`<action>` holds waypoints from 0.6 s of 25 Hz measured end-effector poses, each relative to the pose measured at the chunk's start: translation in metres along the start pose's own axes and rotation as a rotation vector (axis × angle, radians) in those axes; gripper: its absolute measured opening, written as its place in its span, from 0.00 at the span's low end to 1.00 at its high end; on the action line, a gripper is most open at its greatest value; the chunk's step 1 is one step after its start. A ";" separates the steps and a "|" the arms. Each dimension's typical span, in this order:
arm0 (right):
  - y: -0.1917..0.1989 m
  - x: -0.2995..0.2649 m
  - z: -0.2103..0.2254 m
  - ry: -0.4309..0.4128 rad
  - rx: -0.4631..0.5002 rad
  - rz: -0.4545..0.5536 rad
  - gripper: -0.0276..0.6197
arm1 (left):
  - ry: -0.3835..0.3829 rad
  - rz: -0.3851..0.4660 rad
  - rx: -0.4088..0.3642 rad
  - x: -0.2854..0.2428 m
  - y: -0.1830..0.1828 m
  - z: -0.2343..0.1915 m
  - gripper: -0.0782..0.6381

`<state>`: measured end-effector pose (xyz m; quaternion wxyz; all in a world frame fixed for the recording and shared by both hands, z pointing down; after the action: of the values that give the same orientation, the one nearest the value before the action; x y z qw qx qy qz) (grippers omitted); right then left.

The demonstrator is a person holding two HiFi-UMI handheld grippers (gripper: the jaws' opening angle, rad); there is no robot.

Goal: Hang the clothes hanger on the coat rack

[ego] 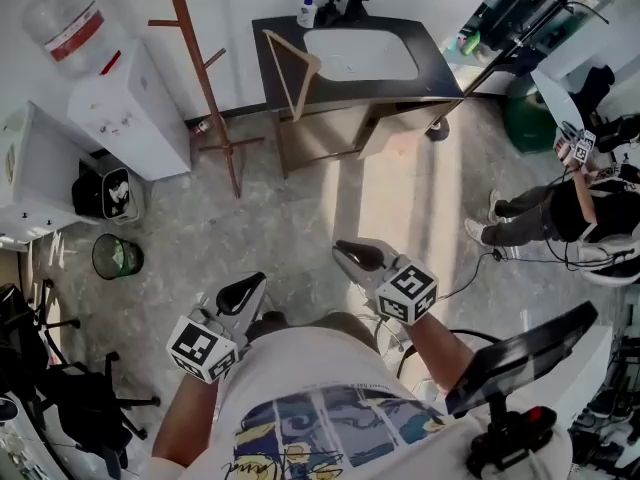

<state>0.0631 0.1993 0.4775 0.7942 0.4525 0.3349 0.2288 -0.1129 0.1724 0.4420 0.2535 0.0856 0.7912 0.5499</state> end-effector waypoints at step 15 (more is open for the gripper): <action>-0.016 -0.116 0.168 0.094 -0.412 0.159 0.25 | -0.036 0.004 0.010 -0.011 -0.034 -0.105 0.13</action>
<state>0.1106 0.0190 0.5627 0.8329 0.2944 0.2809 0.3751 -0.1512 0.0680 0.4424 0.2660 0.0984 0.7892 0.5447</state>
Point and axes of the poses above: the fingertips, and each gripper's own axes: x backward along the fingers, z to its right, y out of its underside, the point moved 3 cm from there along x, backward along the fingers, and after that the axes turned 15 degrees about -y, right-handed, at the moved point
